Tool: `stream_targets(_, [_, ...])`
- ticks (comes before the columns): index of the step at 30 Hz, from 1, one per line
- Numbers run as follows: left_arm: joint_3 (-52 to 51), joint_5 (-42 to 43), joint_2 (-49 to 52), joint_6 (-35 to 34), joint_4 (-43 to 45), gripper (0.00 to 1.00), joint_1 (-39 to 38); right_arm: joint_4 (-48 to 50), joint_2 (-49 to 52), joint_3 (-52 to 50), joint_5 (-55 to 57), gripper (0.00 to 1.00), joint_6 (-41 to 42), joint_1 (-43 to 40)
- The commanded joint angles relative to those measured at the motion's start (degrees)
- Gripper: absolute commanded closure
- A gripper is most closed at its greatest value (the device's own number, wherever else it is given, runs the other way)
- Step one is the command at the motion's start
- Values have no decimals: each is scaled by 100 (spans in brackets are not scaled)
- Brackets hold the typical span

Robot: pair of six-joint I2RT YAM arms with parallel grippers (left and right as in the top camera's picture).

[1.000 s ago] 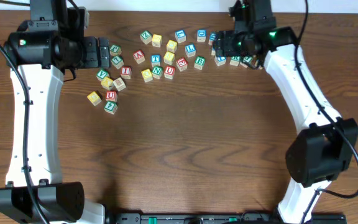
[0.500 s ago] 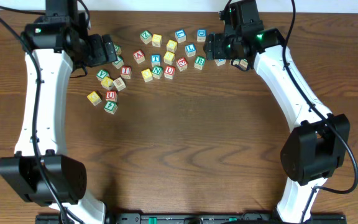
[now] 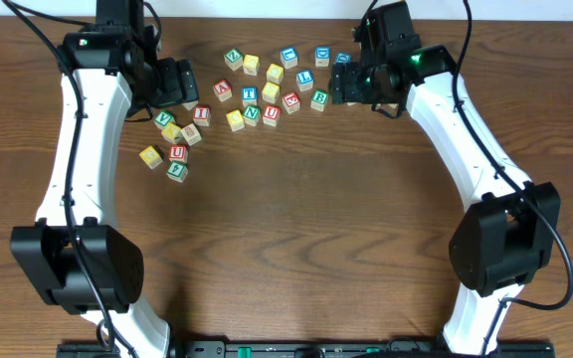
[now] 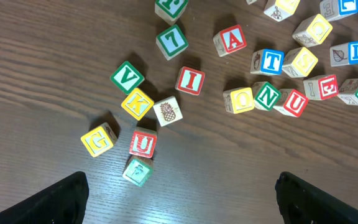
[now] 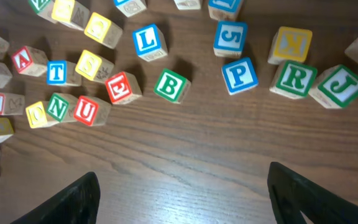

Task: Spell out NEURIPS

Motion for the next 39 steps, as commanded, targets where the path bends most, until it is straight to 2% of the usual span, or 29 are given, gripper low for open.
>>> stream_targets(1, [103, 52, 52, -31, 48, 5, 9, -61, 46, 103, 103, 18, 37, 31])
stream_targets(10, [103, 52, 52, -33, 79, 5, 9, -160, 46, 103, 98, 17, 37, 35])
stream_targets(13, [103, 52, 52, -31, 85, 1, 11, -216, 48, 103, 76, 16, 44, 42])
stream_targets(32, [103, 52, 52, -50, 142, 2, 9, -341, 46, 103, 79, 12, 339, 55])
stream_targets(39, [103, 52, 52, -52, 164, 2, 9, -339, 46, 103, 81, 4, 334, 55])
